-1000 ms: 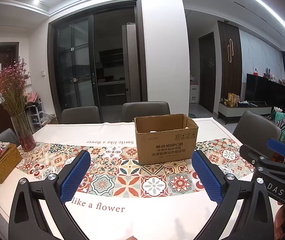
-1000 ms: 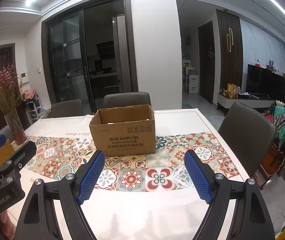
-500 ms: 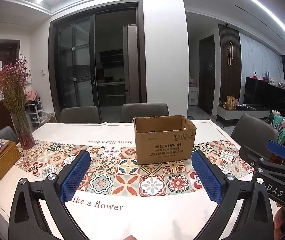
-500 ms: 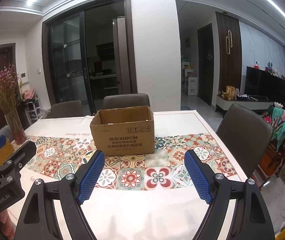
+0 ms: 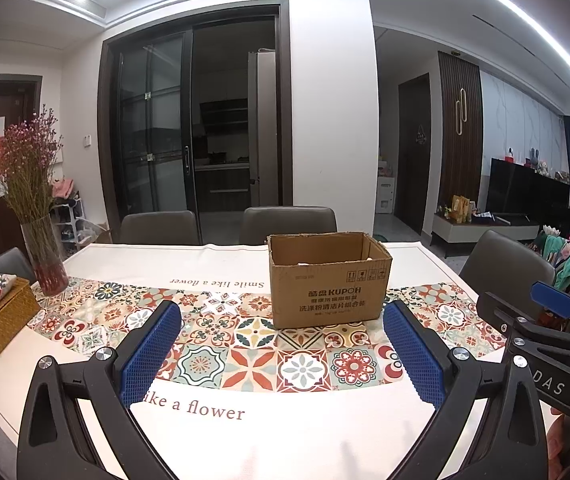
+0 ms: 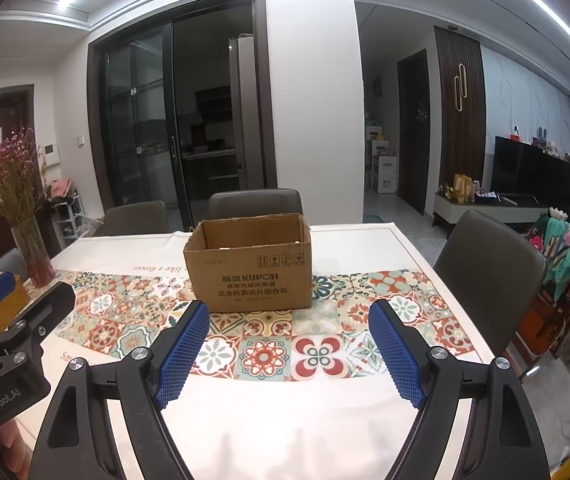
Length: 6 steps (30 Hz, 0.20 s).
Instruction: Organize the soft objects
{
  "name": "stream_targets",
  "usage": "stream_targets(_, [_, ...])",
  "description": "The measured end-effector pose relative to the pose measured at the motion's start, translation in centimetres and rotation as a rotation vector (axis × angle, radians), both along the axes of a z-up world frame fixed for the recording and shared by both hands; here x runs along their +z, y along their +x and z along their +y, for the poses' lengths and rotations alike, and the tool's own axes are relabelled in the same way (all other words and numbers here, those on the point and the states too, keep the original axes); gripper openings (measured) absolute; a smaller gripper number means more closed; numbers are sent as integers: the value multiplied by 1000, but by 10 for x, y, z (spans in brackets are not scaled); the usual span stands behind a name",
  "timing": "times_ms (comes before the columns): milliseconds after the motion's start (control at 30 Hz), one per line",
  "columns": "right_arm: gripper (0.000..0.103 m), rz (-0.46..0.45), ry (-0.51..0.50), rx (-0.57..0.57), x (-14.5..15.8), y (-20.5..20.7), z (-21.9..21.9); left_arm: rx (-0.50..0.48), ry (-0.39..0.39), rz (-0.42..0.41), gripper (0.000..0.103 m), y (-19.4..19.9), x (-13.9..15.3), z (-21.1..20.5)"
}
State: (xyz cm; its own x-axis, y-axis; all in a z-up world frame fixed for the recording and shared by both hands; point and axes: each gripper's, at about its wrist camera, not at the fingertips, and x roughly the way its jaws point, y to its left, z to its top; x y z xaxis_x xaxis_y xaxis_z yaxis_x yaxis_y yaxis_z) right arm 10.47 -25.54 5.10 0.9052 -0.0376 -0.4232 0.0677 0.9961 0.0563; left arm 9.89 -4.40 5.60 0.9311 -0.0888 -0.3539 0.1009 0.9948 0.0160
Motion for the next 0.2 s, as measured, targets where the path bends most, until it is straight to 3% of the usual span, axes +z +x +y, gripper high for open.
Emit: stream_targets(200, [83,3,-1,4,0,0,0,4,-3,-1,103,0,0,0])
